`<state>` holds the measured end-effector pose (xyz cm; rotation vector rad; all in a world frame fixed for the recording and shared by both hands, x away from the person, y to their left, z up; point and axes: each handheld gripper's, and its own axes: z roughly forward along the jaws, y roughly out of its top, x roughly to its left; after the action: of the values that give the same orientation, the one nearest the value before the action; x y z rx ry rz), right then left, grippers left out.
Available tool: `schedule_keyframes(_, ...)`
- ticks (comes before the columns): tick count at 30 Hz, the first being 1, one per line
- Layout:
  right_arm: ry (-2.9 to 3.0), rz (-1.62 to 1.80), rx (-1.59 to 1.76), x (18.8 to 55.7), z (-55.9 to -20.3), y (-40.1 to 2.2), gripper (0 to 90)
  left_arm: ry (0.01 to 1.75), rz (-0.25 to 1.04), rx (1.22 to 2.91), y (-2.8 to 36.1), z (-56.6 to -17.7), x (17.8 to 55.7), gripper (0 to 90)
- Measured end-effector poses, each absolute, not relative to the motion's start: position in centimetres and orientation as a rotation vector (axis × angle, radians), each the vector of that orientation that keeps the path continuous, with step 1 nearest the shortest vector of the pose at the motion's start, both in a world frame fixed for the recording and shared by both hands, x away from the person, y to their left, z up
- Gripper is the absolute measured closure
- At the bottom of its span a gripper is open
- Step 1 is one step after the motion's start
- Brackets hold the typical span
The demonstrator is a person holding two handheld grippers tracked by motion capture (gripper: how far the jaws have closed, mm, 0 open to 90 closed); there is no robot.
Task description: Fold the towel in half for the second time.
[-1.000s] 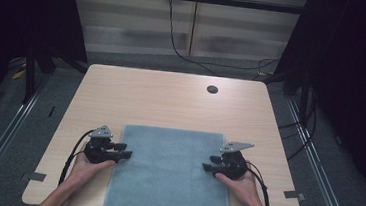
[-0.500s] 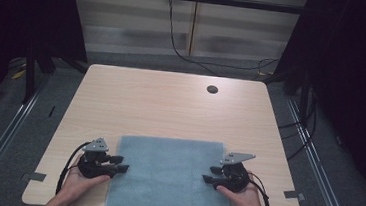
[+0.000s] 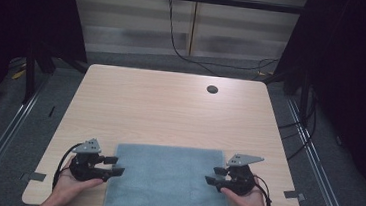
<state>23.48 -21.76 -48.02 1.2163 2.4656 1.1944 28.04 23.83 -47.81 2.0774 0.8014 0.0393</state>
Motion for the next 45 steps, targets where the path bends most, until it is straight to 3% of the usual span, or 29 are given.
schedule_keyframes(8,2.357,1.229,1.234,28.3,-46.1,-22.9,43.7,0.898,0.109,2.009,23.6,-46.0,33.1,44.3)
schedule_keyframes(15,2.332,1.226,1.251,31.6,-46.4,-23.1,39.3,0.893,0.141,1.994,24.0,-46.6,34.6,38.8)
schedule_keyframes(24,2.372,1.172,1.296,32.2,-48.5,-23.8,38.4,0.886,0.104,2.07,24.2,-48.4,34.2,33.6)
schedule_keyframes(32,2.415,1.143,1.283,32.6,-49.5,-23.6,43.7,0.893,0.104,2.099,23.1,-49.8,34.9,33.8)
schedule_keyframes(39,2.448,1.108,1.29,32.3,-50.0,-23.2,52.2,0.834,0.09,2.152,22.8,-50.2,34.4,58.3)
schedule_keyframes(42,2.45,1.125,1.288,32.2,-50.1,-23.4,69.0,0.82,0.047,2.14,22.8,-50.2,34.3,74.9)
schedule_keyframes(45,2.435,1.162,1.3,31.8,-49.7,-23.6,81.7,0.831,0.015,2.087,22.9,-49.9,34.3,82.1)
